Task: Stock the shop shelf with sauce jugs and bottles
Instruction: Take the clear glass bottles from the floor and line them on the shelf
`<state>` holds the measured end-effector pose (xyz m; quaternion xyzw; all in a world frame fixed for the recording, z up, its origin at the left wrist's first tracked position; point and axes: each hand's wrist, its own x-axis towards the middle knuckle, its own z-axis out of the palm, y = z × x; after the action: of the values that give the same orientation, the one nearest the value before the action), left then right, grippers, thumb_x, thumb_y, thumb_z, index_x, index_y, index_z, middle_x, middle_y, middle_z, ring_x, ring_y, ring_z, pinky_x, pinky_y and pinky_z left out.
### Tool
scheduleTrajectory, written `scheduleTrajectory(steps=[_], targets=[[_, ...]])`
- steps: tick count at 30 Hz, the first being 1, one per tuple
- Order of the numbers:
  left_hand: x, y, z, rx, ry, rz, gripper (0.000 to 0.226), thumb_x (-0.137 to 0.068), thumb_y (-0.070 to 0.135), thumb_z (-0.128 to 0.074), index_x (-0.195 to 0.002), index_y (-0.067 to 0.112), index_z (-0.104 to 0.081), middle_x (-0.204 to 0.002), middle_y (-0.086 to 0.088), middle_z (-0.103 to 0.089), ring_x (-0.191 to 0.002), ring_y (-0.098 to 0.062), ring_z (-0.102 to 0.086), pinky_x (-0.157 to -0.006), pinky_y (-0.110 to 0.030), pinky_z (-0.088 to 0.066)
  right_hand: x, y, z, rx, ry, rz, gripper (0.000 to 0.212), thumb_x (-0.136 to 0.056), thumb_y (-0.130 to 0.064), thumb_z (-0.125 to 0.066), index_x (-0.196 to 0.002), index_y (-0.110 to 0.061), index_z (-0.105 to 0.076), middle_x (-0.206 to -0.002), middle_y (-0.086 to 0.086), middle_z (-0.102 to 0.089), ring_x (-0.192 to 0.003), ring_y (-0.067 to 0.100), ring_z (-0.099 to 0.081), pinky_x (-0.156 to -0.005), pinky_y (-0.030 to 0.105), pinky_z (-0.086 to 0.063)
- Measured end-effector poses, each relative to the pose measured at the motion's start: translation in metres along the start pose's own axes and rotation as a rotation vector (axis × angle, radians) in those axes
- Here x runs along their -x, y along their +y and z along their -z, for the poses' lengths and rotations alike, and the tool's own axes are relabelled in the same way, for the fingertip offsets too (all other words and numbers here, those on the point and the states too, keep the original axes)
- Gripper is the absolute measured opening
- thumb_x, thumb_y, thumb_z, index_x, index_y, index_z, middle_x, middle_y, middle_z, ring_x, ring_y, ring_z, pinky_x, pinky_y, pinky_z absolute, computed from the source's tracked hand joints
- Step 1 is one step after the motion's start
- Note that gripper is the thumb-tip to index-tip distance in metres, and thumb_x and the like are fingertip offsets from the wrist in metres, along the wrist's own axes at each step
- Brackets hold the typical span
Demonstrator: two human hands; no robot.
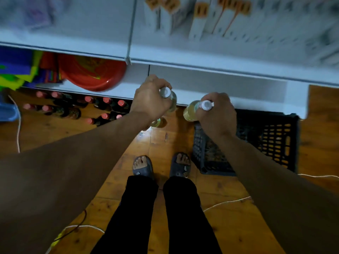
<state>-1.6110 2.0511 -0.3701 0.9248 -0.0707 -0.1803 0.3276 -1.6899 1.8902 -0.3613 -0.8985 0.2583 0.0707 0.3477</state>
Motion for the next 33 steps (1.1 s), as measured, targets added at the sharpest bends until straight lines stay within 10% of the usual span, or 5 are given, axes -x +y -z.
scheduleTrajectory(steps=[10, 22, 33], targets=[[0.074, 0.117, 0.172, 0.089, 0.013, -0.184, 0.023, -0.075, 0.013, -0.066, -0.096, 0.021, -0.071, -0.096, 0.001, -0.055, -0.091, -0.022, -0.058, -0.081, -0.029, -0.047, 0.079, -0.137, 0.143, -0.043, 0.104, 0.162, 0.017, -0.076, -0.014, -0.066, -0.092, -0.013, -0.066, -0.101, 0.006, -0.059, -0.088, 0.025, -0.056, -0.075, 0.031, -0.041], [0.124, 0.24, 0.37, 0.031, 0.128, -0.384, 0.018, -0.071, 0.014, -0.071, -0.088, 0.017, -0.074, -0.084, 0.001, -0.065, -0.078, -0.015, -0.059, -0.057, -0.021, -0.041, 0.131, -0.298, 0.288, -0.097, 0.326, 0.418, 0.009, -0.068, -0.02, -0.072, -0.073, -0.016, -0.066, -0.073, -0.007, -0.061, -0.071, 0.014, -0.056, -0.058, 0.022, -0.04], [0.119, 0.304, 0.481, 0.16, 0.15, -0.458, 0.008, -0.063, 0.013, -0.069, -0.071, 0.013, -0.072, -0.067, -0.004, -0.067, -0.063, -0.017, -0.059, -0.062, -0.029, -0.048, 0.133, -0.405, 0.368, -0.268, 0.469, 0.467, 0.009, -0.06, -0.024, -0.071, -0.063, -0.023, -0.063, -0.062, -0.007, -0.062, -0.062, 0.018, -0.061, -0.063, 0.041, -0.056]])
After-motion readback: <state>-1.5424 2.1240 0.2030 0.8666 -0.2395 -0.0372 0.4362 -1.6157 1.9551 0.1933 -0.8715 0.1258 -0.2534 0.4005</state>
